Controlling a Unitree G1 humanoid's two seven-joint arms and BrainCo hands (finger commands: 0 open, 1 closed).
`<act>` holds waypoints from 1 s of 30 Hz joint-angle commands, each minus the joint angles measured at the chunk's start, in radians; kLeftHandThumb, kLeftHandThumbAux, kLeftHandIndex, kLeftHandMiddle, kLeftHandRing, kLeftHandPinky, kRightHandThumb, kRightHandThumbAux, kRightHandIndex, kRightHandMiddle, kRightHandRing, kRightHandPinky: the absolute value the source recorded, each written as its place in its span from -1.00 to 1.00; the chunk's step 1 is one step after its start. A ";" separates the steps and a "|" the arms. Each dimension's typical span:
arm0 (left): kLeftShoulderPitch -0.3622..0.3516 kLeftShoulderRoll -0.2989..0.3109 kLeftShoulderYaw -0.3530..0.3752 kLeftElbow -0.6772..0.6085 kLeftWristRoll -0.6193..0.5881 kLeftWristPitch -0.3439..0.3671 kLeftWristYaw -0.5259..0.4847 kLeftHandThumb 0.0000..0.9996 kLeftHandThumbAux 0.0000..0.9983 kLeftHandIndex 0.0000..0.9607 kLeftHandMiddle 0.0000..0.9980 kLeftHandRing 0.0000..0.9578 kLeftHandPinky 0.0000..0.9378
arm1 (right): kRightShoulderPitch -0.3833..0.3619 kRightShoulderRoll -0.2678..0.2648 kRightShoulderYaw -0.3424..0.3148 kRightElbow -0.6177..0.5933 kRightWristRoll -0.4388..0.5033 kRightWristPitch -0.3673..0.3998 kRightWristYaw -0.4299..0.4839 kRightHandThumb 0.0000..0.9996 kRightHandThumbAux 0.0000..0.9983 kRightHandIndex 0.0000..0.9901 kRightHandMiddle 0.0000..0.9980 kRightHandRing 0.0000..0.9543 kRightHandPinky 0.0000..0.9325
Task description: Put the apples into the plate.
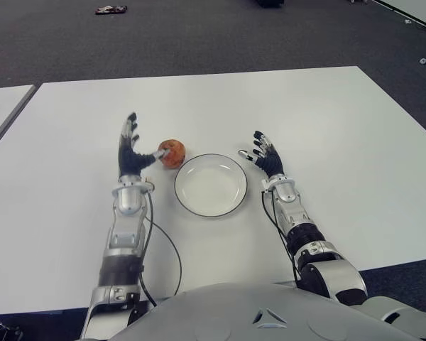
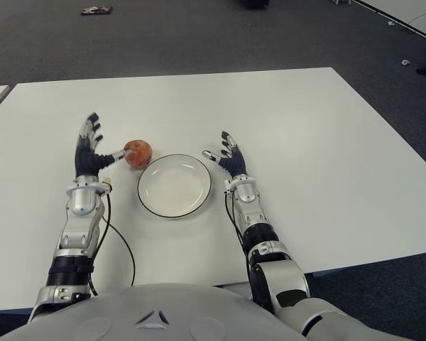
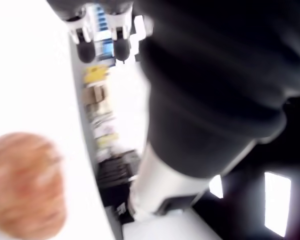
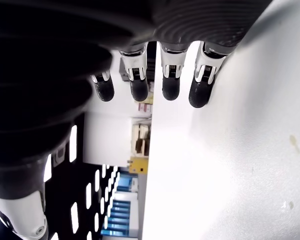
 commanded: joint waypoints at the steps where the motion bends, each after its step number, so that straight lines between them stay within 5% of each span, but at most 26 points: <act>1: -0.062 0.031 0.001 0.038 0.055 0.020 0.030 -1.00 -0.20 -1.00 -1.00 -1.00 -0.99 | 0.033 0.017 0.010 0.063 -0.004 0.041 0.009 -0.90 0.41 -1.00 -0.91 -0.87 -0.77; 16: -0.214 0.097 -0.065 0.167 0.178 -0.018 0.052 -1.00 -0.10 -1.00 -1.00 -1.00 -0.99 | 0.029 0.020 0.009 0.067 -0.005 0.037 -0.001 -0.90 0.41 -1.00 -0.90 -0.86 -0.75; 30: -0.305 0.226 -0.167 0.261 0.219 -0.028 -0.136 -0.95 -0.12 -1.00 -1.00 -1.00 -0.97 | 0.029 0.018 0.009 0.068 -0.004 0.037 -0.003 -0.90 0.39 -1.00 -0.89 -0.85 -0.75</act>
